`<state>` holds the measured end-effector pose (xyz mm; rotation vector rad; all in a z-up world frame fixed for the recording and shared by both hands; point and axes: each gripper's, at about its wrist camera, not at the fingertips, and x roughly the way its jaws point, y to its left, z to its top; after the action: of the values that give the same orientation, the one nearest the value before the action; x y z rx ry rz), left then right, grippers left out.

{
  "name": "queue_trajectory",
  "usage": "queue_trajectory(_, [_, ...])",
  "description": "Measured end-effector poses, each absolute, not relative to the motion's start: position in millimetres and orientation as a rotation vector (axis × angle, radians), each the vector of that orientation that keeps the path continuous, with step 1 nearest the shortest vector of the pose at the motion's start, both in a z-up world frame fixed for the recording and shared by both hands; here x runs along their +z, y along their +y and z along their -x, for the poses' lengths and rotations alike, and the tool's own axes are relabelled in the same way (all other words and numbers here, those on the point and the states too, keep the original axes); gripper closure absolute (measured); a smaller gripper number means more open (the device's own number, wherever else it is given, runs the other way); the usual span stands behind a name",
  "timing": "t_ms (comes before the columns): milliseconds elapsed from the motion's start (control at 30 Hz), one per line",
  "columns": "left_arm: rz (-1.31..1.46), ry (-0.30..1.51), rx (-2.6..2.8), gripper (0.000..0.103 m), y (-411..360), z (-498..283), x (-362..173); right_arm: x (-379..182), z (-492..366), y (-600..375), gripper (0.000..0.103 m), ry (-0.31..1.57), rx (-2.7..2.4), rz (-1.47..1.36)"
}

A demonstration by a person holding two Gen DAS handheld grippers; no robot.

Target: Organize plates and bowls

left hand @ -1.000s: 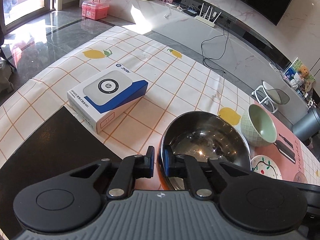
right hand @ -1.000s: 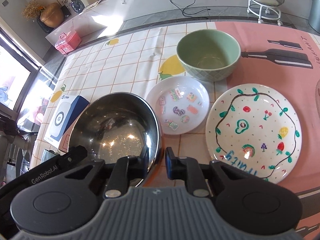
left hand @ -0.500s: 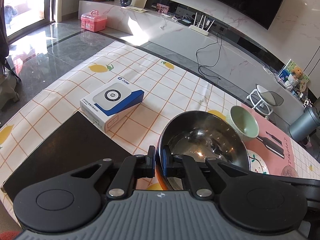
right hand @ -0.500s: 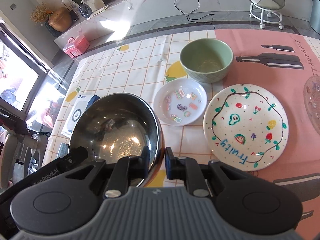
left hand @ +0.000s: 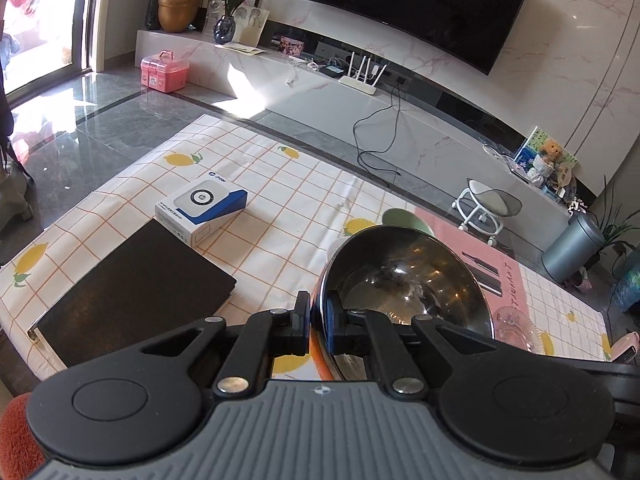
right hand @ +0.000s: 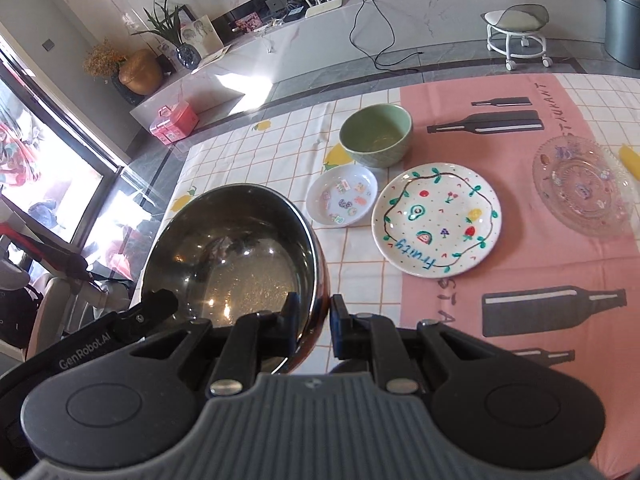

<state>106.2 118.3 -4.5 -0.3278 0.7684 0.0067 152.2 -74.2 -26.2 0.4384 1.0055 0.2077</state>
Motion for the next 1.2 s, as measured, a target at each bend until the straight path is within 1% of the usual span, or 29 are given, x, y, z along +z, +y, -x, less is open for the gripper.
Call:
queue_trajectory(233, [0.296,0.787,-0.074,0.095,87.0,-75.2,-3.5,-13.1,-103.8,-112.2,0.089,0.960,0.155,-0.452])
queue_trajectory(567, [0.289,0.861,-0.139,0.094,61.6,-40.2,-29.7,-26.0,-52.1,-146.9,0.089,0.973,0.107,-0.455])
queue_trajectory(900, [0.288,0.869,-0.082,0.095,74.8,-33.6,-44.3,-46.6,-48.9,-128.3,0.089,1.017,0.114,-0.417])
queue_trajectory(1200, [0.255,0.868,-0.072,0.094,69.2,-38.4,-54.6,-59.7,-57.9,-115.9,0.089,1.033,0.089,-0.358])
